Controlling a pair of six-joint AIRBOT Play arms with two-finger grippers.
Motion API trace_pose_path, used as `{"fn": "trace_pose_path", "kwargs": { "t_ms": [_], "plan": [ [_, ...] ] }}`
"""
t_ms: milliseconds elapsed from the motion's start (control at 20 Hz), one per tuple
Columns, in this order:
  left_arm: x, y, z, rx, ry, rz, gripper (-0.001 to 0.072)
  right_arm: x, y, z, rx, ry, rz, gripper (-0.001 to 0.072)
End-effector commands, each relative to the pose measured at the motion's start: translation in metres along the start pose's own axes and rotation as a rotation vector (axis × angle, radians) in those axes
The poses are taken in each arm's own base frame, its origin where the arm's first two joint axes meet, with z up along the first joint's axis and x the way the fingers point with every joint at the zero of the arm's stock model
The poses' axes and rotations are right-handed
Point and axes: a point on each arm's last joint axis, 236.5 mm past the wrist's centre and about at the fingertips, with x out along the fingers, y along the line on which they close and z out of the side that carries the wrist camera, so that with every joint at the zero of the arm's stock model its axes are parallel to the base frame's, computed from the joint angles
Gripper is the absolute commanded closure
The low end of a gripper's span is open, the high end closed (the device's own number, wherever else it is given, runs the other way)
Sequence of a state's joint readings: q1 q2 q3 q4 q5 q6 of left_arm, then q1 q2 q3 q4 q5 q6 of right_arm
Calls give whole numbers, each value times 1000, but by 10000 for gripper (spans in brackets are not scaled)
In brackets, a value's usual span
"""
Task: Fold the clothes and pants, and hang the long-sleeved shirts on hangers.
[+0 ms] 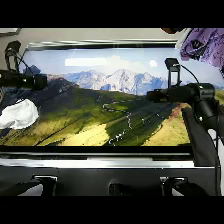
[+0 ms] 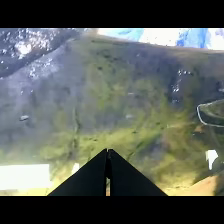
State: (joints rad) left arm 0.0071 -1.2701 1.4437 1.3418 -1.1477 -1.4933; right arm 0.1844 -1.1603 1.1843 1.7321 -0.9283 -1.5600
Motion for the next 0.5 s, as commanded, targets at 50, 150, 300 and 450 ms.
{"fn": "trace_pose_path", "kwargs": {
  "t_ms": [50, 150, 300, 450],
  "plan": [
    [-1, 3, -10, 11, 11, 14, 686, -16, 7, 14, -38, -70, -5, 670],
    [-1, 3, -10, 11, 11, 14, 686, -20, 8, 17, -40, -85, -4, 671],
    [-1, 3, -10, 11, 11, 14, 686, -20, 8, 18, -40, -90, -4, 671],
    [-1, 3, -10, 11, 11, 14, 686, -20, 8, 18, -41, -90, -5, 671]
  ]
}}
